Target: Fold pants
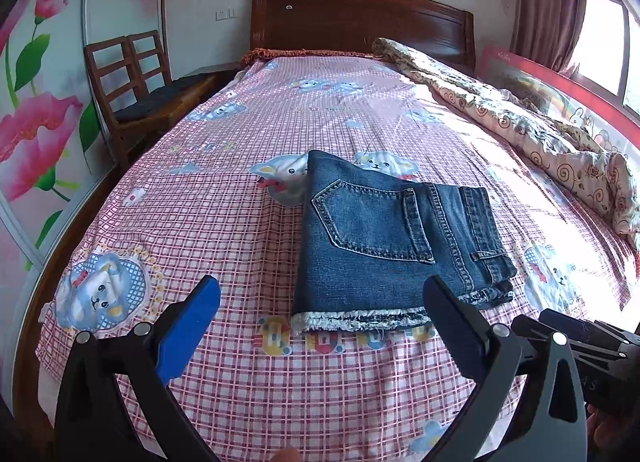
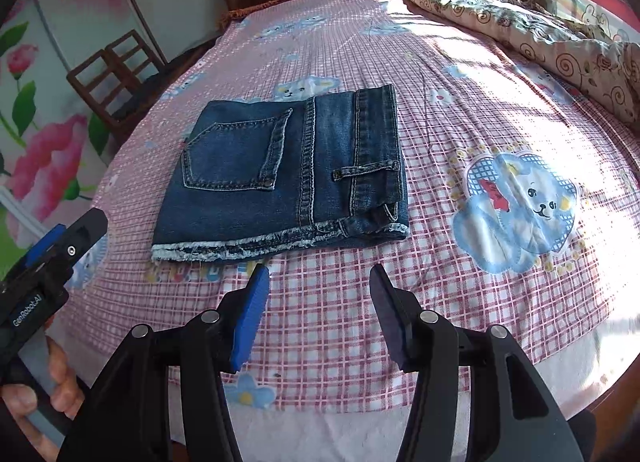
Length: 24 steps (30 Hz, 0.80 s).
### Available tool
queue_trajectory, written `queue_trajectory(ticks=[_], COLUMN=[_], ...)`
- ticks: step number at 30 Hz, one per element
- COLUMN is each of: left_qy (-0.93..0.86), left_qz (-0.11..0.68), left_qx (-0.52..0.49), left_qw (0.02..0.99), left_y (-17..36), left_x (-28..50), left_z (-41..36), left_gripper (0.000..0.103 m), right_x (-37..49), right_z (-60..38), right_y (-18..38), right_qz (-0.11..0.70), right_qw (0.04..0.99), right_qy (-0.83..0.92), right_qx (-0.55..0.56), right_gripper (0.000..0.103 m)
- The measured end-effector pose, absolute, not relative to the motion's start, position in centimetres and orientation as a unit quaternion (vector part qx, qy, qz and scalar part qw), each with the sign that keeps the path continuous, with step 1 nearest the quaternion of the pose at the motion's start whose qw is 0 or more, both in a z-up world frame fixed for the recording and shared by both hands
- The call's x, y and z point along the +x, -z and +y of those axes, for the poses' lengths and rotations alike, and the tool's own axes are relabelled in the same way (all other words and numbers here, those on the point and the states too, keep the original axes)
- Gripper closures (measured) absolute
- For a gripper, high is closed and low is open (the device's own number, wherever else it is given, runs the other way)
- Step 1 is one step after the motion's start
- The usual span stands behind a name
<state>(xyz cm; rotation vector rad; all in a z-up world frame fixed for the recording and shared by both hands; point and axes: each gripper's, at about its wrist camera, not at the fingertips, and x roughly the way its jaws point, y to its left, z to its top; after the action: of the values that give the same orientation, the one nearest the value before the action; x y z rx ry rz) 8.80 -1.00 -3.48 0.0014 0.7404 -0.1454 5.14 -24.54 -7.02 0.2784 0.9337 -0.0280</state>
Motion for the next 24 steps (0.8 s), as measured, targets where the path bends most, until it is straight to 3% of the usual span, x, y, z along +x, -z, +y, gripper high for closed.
queue_trajectory(ticks=[6,8,24], left_qy=[0.033,0.020,-0.012], left_qz=[0.355,0.344,0.250], left_qx=[0.015,0.020,0.010], left_qw=[0.934,0.939,0.968], left_y=[3.2,2.8,-1.0], left_x=[8.3,7.9,5.5], left_z=[-0.9,-0.4,1.1], left_gripper=[0.002,0.002,0.002], right_x=[4.3,4.0,2.1], right_z=[-23.5,-23.0,-21.1], right_y=[4.2,3.2,-1.3], right_qz=[0.384,0.359,0.253], right_qw=[0.917,0.928,0.964], right_qy=[0.036,0.044,0.044], right_qx=[0.102,0.094,0.063], right_gripper=[0.051,0.044,0.044])
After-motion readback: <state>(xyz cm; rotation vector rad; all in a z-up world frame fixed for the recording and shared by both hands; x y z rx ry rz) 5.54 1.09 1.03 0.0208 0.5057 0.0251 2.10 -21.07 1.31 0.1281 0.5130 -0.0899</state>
